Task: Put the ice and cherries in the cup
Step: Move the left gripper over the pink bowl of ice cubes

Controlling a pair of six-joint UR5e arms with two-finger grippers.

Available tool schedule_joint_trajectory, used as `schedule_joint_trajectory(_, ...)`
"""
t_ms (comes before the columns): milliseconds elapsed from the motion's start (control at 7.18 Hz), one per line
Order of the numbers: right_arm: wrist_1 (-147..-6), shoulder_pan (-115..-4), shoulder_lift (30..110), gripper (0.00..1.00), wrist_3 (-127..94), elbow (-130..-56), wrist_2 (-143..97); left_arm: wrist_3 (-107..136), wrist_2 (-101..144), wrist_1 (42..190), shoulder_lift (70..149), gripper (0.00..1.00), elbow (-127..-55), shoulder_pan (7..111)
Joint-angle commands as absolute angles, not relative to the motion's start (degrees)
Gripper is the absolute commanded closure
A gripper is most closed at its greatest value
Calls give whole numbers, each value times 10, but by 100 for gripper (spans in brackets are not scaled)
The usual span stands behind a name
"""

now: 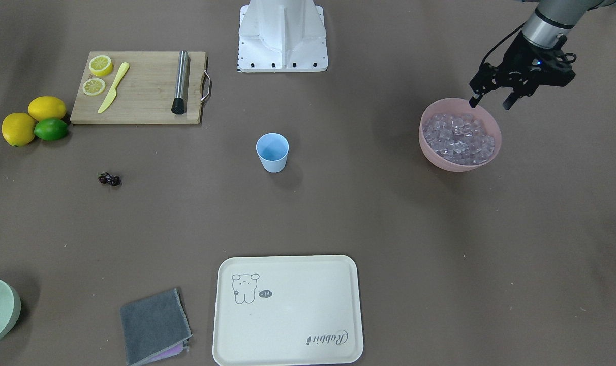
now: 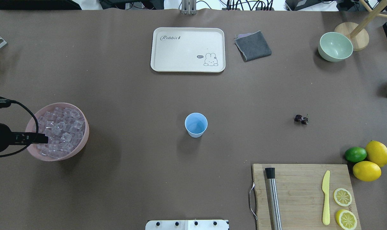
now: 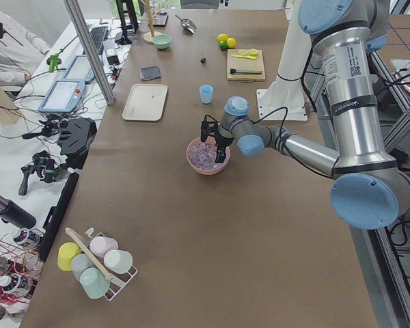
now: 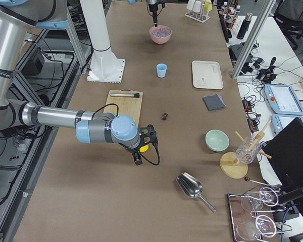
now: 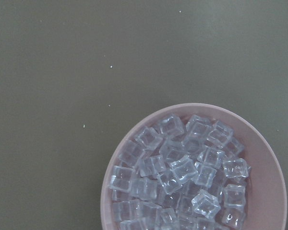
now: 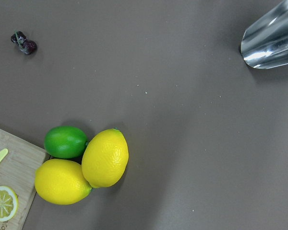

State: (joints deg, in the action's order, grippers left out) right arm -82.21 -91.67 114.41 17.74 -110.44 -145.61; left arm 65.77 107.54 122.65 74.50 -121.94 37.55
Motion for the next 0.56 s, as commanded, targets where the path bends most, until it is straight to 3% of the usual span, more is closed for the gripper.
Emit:
schedule_joint_trajectory(0, -820, -917, 1146, 1, 178, -1100, -1456, 630, 1028, 1212, 749, 13, -1220, 313)
schedule_joint_trajectory(279, -819, -917, 1153, 1, 178, -1100, -1456, 588, 1003, 1200, 755, 18, -1223, 300)
schedule_joint_trajectory(418, -820, -917, 1153, 1, 178, -1097, -1456, 558, 1004, 1199, 753, 25, -1222, 301)
